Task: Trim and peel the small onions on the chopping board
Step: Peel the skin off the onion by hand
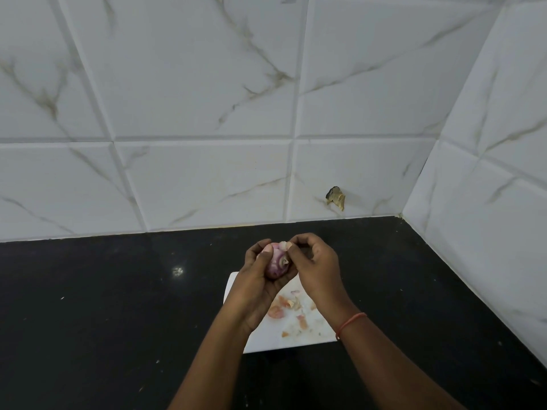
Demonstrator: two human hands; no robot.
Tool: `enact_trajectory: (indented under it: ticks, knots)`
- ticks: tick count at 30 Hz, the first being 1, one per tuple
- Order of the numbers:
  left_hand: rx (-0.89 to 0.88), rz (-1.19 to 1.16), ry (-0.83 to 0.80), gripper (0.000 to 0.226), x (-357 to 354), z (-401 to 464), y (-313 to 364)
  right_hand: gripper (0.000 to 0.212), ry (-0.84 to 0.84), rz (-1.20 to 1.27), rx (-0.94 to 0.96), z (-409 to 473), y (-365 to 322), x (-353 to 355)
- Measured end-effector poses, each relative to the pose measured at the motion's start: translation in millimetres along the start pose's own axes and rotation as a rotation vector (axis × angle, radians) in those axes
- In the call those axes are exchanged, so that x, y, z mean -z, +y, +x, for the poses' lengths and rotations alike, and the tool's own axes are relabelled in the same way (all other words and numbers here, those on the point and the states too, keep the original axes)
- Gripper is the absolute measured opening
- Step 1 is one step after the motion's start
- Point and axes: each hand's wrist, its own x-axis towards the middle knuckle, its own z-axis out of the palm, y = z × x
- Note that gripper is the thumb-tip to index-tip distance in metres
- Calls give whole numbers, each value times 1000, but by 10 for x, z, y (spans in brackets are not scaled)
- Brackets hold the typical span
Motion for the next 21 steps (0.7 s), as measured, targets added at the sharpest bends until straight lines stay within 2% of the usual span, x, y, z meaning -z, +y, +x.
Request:
enact_trajectory:
  ticks: [2, 4, 6, 7, 9, 13, 16, 21]
  knots:
    - [-5, -15, 0, 28, 6, 11, -17, 5, 34, 66, -86, 20, 2, -13]
    - [6, -63, 14, 33, 39, 34, -24, 4, 64, 265, -188, 50, -17, -13]
    - [52, -88, 36, 46, 70, 43, -2, 10, 65, 450, -236, 79, -49, 16]
    - [77, -67, 38, 53, 85, 46, 8, 12, 65, 459, -224, 92, -55, 29]
    - [92, 30, 38, 62, 105, 51, 3, 15, 82, 340, -168, 101, -37, 35]
    - [32, 183, 97, 52, 127, 84, -49, 8, 169, 205, -97, 126, 70, 33]
    - [-10, 190, 116, 37, 137, 92, -40, 21, 86, 143, -112, 125, 94, 58]
    - [-97, 210, 88, 31, 143, 84, -15, 18, -54, -68, 83, 53, 5, 26]
